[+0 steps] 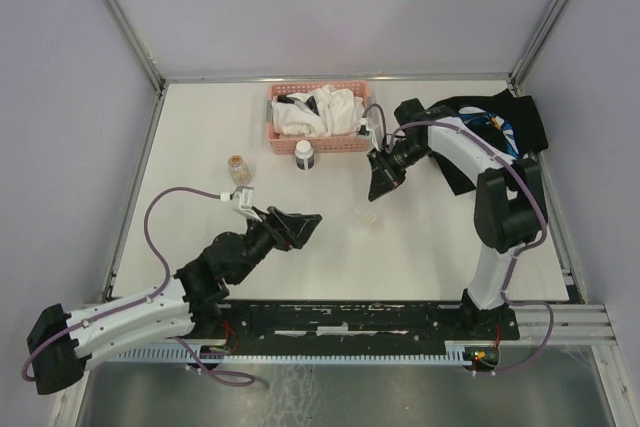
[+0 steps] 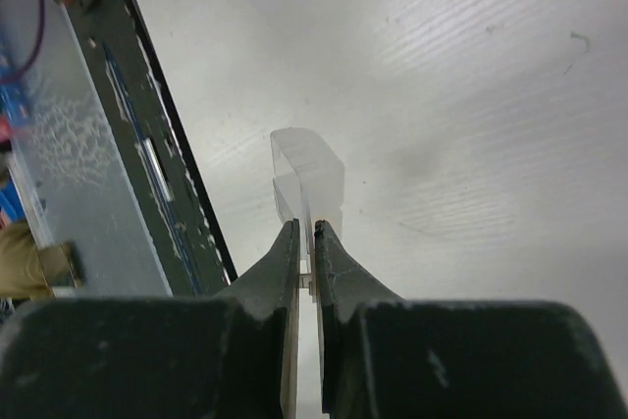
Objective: Sort the pills into containers
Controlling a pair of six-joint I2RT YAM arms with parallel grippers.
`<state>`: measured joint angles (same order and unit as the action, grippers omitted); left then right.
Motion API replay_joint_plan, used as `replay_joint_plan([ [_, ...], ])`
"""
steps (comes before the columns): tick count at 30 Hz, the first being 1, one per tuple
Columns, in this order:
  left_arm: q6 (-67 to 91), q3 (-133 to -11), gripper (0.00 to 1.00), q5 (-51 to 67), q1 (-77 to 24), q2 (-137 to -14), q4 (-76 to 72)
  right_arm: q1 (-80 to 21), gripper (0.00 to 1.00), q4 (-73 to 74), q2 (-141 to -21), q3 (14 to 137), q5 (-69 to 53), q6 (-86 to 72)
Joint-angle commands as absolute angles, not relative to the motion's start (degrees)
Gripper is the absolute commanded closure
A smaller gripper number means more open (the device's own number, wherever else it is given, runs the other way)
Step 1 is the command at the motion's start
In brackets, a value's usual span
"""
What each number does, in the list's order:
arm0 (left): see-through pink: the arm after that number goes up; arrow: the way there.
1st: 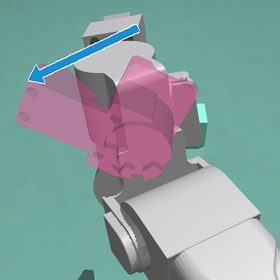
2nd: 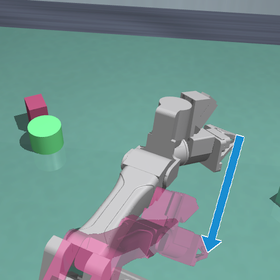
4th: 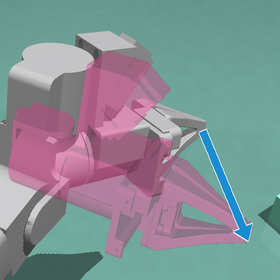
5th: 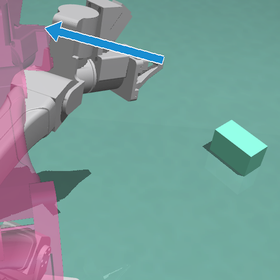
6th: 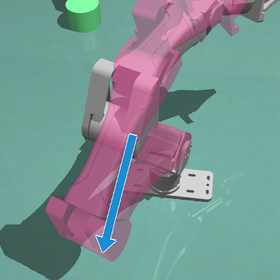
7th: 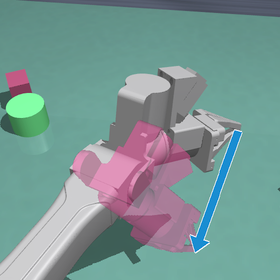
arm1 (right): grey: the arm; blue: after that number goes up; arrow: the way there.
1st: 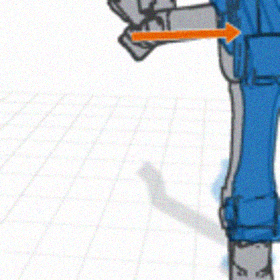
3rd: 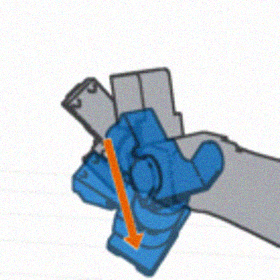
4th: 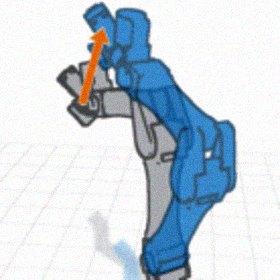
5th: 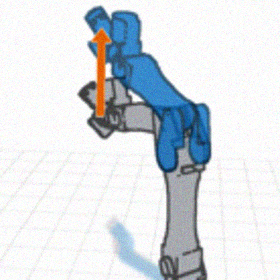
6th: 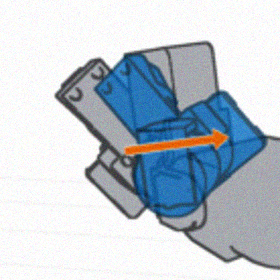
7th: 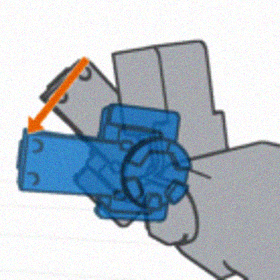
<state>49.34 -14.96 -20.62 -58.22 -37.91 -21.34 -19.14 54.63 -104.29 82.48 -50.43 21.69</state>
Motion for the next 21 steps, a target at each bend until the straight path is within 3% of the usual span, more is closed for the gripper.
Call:
replay_joint_plan([
  [1, 41.6, -13.6, 0.14, -21.9, -58.1, -32.6, -16.1, -21.2, 0.94, 77.0, -110.4, 89.7, -43.0, 40.4],
  [13, 41.6, -10.1, 0.15, -22.9, -58.1, -22.6, -11.5, -30.2, 0.90, 89.3, -127.1, 105.9, -32.3, 50.6],
  [21, 42.1, -7.5, 0.15, -24.1, -58.0, -16.8, -9.8, -33.5, 0.85, 89.6, -130.9, 109.5, -28.3, 51.5],
])
